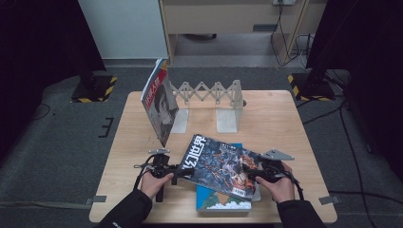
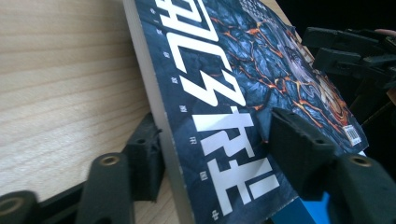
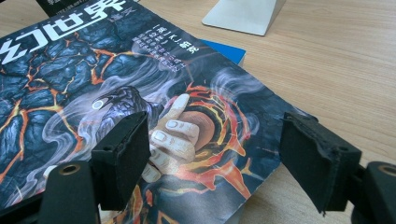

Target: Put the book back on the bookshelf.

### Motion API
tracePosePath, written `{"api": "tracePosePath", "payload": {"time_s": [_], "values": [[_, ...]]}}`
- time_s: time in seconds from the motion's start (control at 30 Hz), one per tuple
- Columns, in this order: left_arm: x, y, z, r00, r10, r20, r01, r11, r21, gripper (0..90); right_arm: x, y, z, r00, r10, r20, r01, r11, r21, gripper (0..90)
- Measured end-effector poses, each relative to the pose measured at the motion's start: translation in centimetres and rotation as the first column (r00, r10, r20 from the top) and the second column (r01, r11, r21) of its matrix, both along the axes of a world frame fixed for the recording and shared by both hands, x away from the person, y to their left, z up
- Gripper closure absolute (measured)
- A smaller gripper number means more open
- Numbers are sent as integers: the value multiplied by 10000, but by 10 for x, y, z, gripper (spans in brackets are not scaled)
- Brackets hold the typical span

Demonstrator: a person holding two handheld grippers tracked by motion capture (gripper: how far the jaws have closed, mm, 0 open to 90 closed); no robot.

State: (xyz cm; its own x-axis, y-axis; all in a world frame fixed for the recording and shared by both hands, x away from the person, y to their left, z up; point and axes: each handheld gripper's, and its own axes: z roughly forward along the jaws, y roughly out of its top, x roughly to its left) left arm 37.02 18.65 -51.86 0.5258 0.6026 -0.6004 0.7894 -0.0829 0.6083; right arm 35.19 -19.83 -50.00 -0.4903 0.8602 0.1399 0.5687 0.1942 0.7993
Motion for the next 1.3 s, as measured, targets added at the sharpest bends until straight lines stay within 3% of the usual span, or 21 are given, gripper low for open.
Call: {"api": "tracePosePath", "payload": {"time_s": [0.2,0.37,0.5,0.57,0.7,0.8,0.9,0.93,1.07,1.3], "values": [[-1,5,12,9999,-2,155,6,9997,-262,491,0,-1,-2,10000,-18,59,18,9999,119,252],[-3,7,21,9998,108,140,-92,9941,-1085,520,0,-2,-2,10000,4,63,-5,9999,153,264],[1,6,21,9999,-17,162,37,9917,-1286,521,0,-2,-3,10000,-50,9,49,9993,362,268],[3,4,19,9999,-123,-62,112,9883,-1519,526,0,-2,-3,10000,-58,17,57,9993,378,268],[3,0,20,9998,-158,118,171,9937,-1111,545,-1,-2,-4,10000,-19,76,17,9995,324,269],[5,-1,20,9996,-242,-111,226,9916,-1272,546,0,-2,-4,10000,-46,40,44,9993,372,269],[4,-7,18,9968,-700,-397,650,9910,-1174,544,0,-1,-4,9999,6,114,-10,9993,376,269],[3,-10,19,9967,-749,-319,711,9919,-1055,548,-1,-1,-4,9999,4,124,-8,9993,376,269],[3,-9,23,9961,-737,-491,666,9888,-1338,614,-1,0,-4,9999,35,94,-39,9990,442,268],[1,-11,34,9963,-677,-521,601,9890,-1354,688,1,-2,-3,10000,-28,-59,32,9982,597,245]]}}
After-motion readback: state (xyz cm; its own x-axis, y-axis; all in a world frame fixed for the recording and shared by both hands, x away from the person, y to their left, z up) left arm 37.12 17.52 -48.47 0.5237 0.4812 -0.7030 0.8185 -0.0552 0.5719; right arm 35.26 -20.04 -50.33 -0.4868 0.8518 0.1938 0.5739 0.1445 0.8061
